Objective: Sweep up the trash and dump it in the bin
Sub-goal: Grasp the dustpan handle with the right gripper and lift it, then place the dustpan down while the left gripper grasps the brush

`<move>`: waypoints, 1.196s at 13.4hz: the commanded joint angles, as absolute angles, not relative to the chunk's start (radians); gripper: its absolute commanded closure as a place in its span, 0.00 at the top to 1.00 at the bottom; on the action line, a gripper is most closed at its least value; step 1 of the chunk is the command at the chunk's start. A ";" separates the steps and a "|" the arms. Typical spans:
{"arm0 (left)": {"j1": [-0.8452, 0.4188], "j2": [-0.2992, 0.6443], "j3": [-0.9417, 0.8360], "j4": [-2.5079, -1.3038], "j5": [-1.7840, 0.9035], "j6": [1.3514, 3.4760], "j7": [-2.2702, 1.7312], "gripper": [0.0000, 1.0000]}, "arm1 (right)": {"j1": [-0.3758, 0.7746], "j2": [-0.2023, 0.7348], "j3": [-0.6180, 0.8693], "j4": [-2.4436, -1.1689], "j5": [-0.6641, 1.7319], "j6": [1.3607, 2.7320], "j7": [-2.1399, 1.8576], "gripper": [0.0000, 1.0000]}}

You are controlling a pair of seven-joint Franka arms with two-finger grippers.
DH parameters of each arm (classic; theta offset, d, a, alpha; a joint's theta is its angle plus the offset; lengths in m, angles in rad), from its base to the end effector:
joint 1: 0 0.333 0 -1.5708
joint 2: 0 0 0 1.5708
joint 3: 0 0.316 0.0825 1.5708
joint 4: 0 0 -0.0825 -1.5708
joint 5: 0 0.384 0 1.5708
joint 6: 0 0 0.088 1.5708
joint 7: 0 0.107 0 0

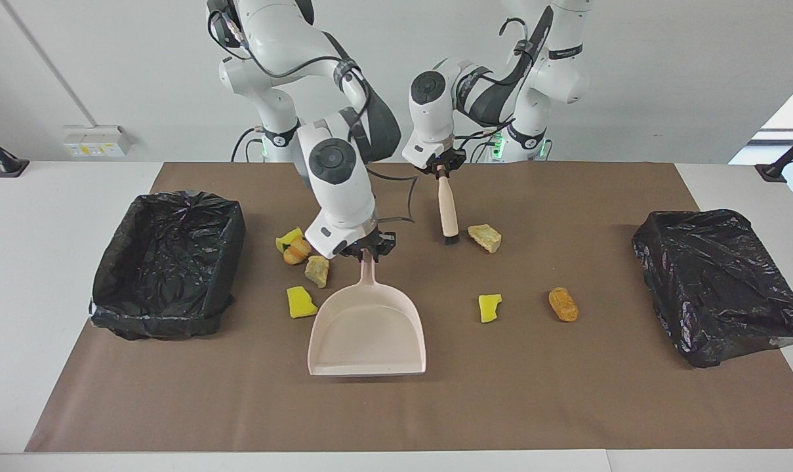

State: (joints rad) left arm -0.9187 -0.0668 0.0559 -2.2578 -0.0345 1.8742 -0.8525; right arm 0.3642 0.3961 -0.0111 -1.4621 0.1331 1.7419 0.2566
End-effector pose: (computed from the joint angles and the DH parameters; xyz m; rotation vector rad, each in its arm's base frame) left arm 0.3050 -0.3602 0.3687 -2.9050 -0.0066 0.3421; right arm 0.6193 0.2422 0.4472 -3.0468 -0.1018 0.2267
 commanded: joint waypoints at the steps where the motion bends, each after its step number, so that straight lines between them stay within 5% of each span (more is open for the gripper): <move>1: -0.847 -0.100 0.048 -2.307 -0.034 1.879 -0.865 0.00 | 0.331 0.313 -0.003 -1.493 0.053 1.639 0.027 0.00; 6: -0.671 -0.063 0.048 -2.274 0.026 1.916 -0.836 0.00 | 0.313 0.298 -0.002 -1.561 -0.115 1.689 -0.438 0.00; 10: -0.531 -0.046 0.046 -2.104 0.012 1.921 -0.726 0.00 | 0.319 0.311 0.002 -1.592 -0.147 1.706 -0.690 0.00; 16: -0.477 0.165 0.044 -1.939 -0.103 2.285 -0.712 0.00 | 0.446 0.319 0.003 -1.646 -0.147 1.729 -0.690 0.00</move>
State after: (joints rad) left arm -0.4930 0.0524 0.0558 -2.0260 -0.0786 2.2184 -0.7234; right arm 0.4212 0.3344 -0.0015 -1.6106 -0.1275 1.6976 -0.6742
